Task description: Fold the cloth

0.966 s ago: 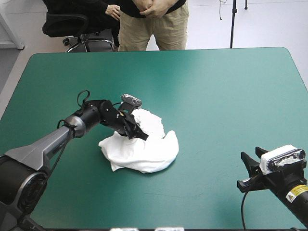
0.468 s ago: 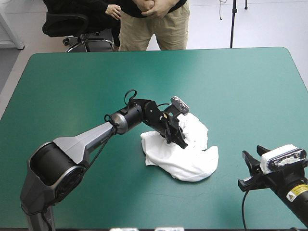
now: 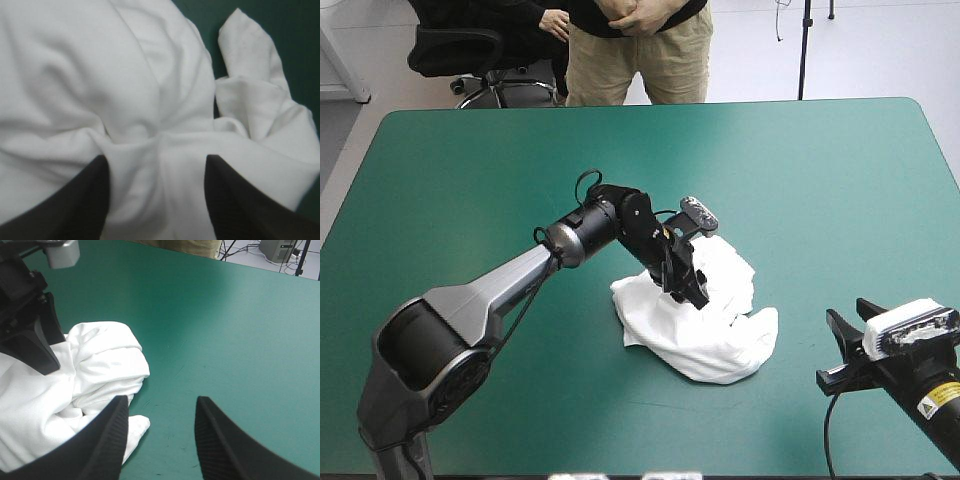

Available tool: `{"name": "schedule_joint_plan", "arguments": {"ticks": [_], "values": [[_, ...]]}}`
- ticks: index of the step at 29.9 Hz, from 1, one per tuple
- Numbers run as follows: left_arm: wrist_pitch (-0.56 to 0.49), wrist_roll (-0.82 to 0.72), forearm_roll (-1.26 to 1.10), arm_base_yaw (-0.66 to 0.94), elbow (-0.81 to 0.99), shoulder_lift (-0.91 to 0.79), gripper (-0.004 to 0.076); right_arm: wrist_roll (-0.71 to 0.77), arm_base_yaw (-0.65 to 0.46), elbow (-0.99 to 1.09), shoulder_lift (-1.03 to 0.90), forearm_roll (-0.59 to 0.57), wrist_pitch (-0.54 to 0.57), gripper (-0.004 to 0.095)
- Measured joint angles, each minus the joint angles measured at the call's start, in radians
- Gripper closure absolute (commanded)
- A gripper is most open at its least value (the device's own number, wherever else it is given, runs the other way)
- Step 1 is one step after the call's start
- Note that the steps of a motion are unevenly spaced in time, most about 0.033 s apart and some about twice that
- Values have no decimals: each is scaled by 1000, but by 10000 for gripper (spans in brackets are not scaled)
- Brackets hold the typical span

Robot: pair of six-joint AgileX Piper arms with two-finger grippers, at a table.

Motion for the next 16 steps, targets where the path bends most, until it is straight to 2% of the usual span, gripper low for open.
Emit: {"name": "schedule_joint_plan", "arguments": {"ticks": [5, 10, 16], "values": [[40, -119, 180, -1, -9, -184, 316, 26, 0, -27, 0, -24, 21, 501], [127, -280, 410, 32, -9, -353, 316, 61, 0, -86, 81, -49, 175, 501], [200, -332, 489, 155, 69, -486, 317, -22, 0, -156, 348, 81, 274, 497]]}}
